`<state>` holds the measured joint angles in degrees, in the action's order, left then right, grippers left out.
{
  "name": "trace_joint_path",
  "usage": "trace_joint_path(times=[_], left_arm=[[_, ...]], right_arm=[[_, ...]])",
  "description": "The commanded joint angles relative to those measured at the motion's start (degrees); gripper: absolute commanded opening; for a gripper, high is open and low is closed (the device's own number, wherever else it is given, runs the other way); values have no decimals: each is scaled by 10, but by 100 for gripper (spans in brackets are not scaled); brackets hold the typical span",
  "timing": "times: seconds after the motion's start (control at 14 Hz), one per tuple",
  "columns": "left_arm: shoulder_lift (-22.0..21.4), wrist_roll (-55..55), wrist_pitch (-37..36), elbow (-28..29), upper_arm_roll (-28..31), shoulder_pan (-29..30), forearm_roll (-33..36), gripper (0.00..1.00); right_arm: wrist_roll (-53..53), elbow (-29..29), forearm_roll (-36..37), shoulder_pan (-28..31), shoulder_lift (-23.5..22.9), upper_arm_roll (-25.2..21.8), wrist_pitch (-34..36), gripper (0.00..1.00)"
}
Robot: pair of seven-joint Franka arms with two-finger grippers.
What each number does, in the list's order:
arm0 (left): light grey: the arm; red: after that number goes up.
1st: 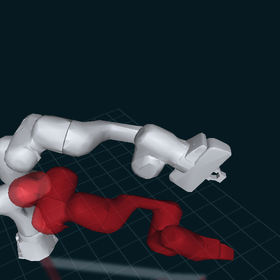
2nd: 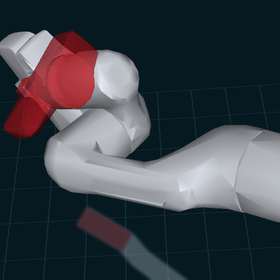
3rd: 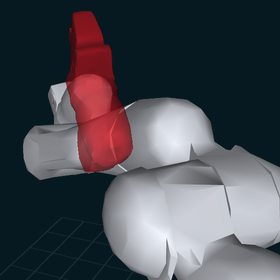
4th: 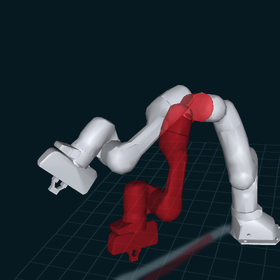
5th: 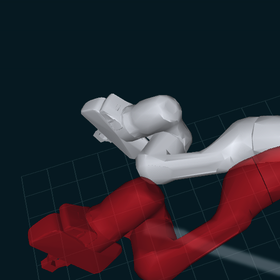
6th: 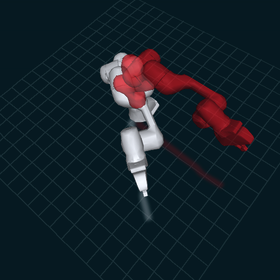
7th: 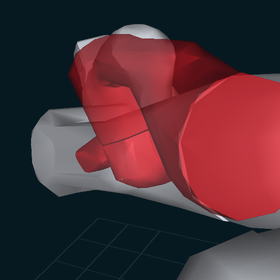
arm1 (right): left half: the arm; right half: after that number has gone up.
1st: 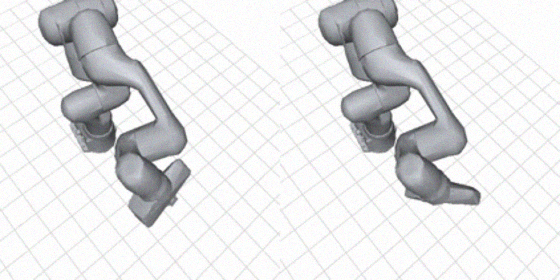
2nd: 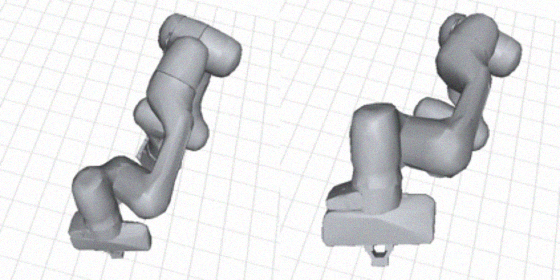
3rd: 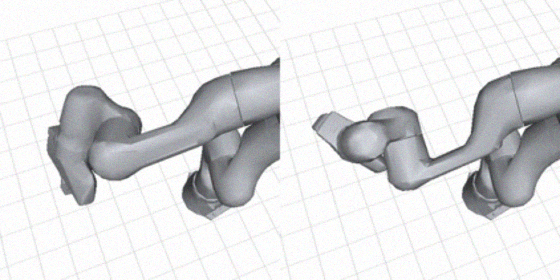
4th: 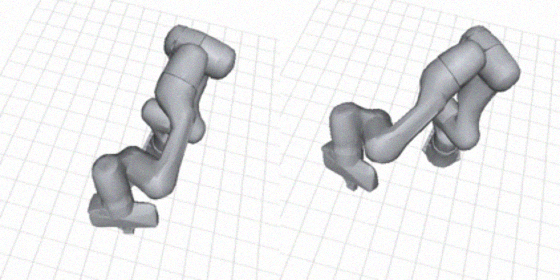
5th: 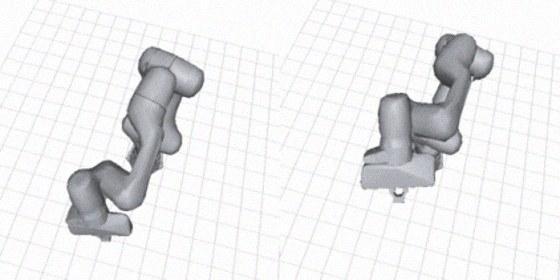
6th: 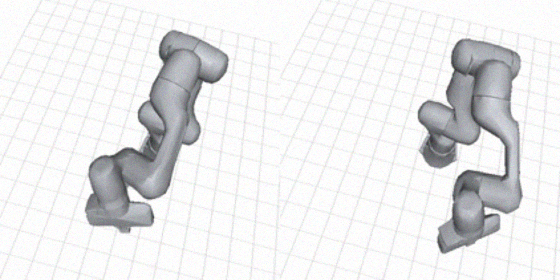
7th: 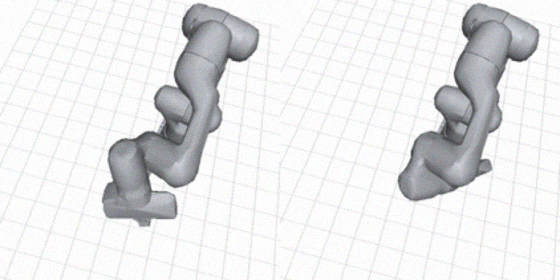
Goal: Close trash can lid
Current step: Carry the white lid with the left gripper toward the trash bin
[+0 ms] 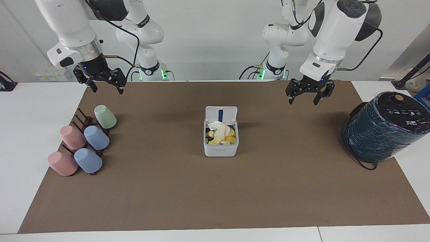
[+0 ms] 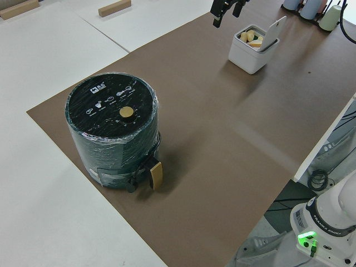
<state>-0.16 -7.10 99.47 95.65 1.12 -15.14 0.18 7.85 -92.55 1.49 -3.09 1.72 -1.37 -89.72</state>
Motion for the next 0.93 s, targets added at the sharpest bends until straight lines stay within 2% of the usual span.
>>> trace_joint_path(times=[0.0,0.36,0.43,0.57,0.64,0.71,0.86], left_arm=[[-13,9,-23,-5,-8,6,12,100],[-26,6,-25,15,-13,-15,6,100],[-34,1,-31,25,-13,-31,5,85],[-51,-14,-22,61,-13,-65,-3,49],[-58,-40,-11,80,-13,-80,-10,35],[-69,-74,7,100,-13,-100,-18,28],[-88,-153,55,147,-13,-151,-21,24]], right_arm=[[-14,-4,-3,2,3,-1,5,100],[-13,-4,-3,1,3,-1,5,100],[-13,-4,-3,1,3,-1,5,100],[-13,-4,-3,1,3,-1,5,100],[-13,-4,-3,1,3,-1,5,100],[-13,-4,-3,1,3,-1,5,100],[-13,-4,-3,2,3,-1,5,100]])
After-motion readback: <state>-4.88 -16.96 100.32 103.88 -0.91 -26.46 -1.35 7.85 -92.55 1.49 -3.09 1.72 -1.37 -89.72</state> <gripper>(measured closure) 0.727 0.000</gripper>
